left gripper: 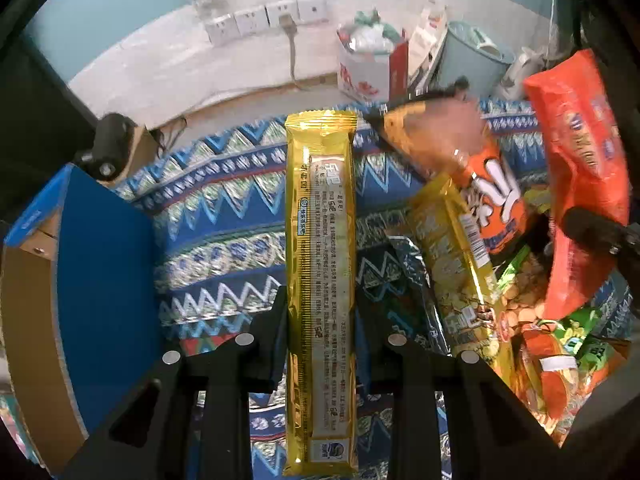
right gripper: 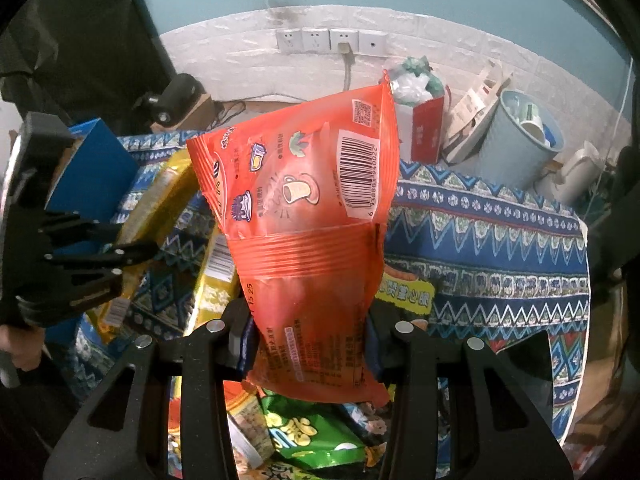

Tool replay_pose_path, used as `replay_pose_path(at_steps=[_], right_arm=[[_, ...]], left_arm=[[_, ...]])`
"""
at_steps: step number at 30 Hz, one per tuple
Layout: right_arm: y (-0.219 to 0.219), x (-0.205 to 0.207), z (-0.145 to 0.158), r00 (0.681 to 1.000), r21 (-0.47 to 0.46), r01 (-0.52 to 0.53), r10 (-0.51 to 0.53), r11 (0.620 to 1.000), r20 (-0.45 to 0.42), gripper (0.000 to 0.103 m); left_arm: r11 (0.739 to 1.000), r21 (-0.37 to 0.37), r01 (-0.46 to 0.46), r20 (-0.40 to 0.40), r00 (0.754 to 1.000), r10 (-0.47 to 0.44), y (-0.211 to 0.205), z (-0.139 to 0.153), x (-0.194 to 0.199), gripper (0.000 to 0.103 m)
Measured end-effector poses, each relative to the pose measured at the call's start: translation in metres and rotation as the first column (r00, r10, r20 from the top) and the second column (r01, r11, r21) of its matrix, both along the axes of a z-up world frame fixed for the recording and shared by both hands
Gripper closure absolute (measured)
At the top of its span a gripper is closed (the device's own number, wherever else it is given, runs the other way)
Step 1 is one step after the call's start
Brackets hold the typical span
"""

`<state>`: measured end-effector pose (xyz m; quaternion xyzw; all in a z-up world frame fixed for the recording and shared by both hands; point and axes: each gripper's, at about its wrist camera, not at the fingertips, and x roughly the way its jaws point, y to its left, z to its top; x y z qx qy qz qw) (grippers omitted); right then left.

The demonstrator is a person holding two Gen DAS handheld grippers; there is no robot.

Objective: Organize snacks
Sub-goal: 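Carry the gold wafer bar with the left gripper while the right gripper carries the red bag to the box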

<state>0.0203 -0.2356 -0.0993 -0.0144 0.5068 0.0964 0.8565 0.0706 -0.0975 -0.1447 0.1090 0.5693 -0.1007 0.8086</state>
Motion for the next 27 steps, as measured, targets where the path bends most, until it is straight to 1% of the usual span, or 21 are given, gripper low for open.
replay_pose_path(at_steps=[6,10,19,27], right_arm=[[0.005,0.001,0.012,1.0,0.006,-0.001,0.001,1.0,0.024,0.062],[0.011,0.0,0.023,0.999,0.015,-0.001,0.001,1.0,0.045,0.062],[0.033,-0.006,0.054,0.994,0.045,-0.028,0.023,0.999,0.102,0.062],[0.062,-0.008,0.075,0.989,0.068,-0.072,0.062,0.995,0.131,0.062]], left_arm=[[1.0,-0.012,-0.001,0.06,0.998,0.002,0.01,0.03,-0.016,0.075],[1.0,-0.021,0.001,0.095,0.995,0.001,0.018,0.045,-0.022,0.075],[1.0,-0.029,0.013,0.2,0.98,-0.007,0.041,0.088,-0.036,0.074],[0.999,-0.05,-0.003,0.246,0.969,0.015,0.066,0.111,-0.044,0.074]])
